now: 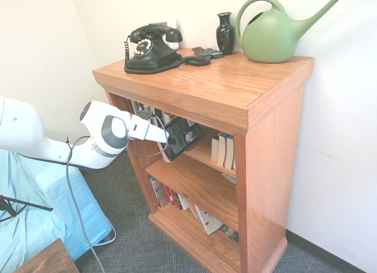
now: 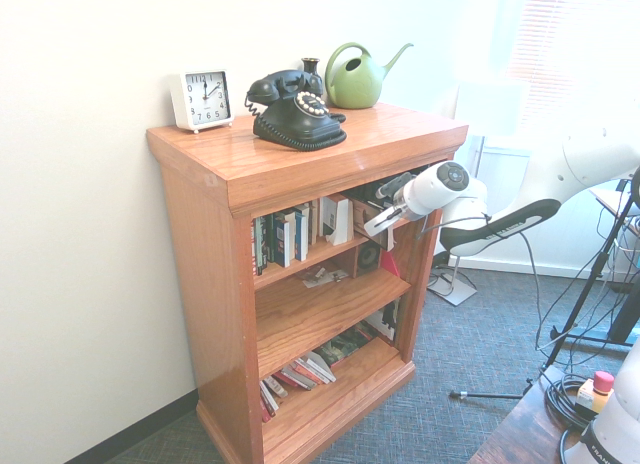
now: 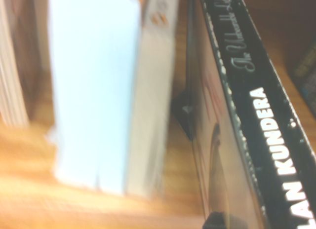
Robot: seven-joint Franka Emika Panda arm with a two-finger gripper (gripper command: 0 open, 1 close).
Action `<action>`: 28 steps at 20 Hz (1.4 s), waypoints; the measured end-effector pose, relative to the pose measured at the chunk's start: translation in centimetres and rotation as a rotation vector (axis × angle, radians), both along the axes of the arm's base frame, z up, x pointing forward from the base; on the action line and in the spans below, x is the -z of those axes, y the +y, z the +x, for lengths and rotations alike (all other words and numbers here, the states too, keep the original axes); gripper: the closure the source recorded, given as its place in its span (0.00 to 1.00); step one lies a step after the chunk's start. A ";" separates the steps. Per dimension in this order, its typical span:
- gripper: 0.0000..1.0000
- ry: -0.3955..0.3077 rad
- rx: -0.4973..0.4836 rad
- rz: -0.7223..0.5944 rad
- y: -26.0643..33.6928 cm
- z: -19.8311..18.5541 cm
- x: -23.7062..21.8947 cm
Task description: Organize the shelf
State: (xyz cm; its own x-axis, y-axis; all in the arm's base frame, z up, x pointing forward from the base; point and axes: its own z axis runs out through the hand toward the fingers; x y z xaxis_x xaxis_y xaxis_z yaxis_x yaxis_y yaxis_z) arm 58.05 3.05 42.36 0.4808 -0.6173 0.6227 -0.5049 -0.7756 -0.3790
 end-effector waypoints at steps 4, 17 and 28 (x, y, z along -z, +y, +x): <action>1.00 -0.006 0.007 0.062 0.5 1.5 0.1; 0.00 -0.010 -0.004 0.029 0.4 3.3 -0.2; 0.00 -0.029 -0.051 -0.011 1.9 2.5 -1.4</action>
State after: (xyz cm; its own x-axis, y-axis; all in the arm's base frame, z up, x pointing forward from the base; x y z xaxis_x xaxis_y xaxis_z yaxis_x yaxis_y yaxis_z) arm 60.56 4.92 43.75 0.4932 -0.5856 0.6433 -0.4531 -0.8042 -0.3847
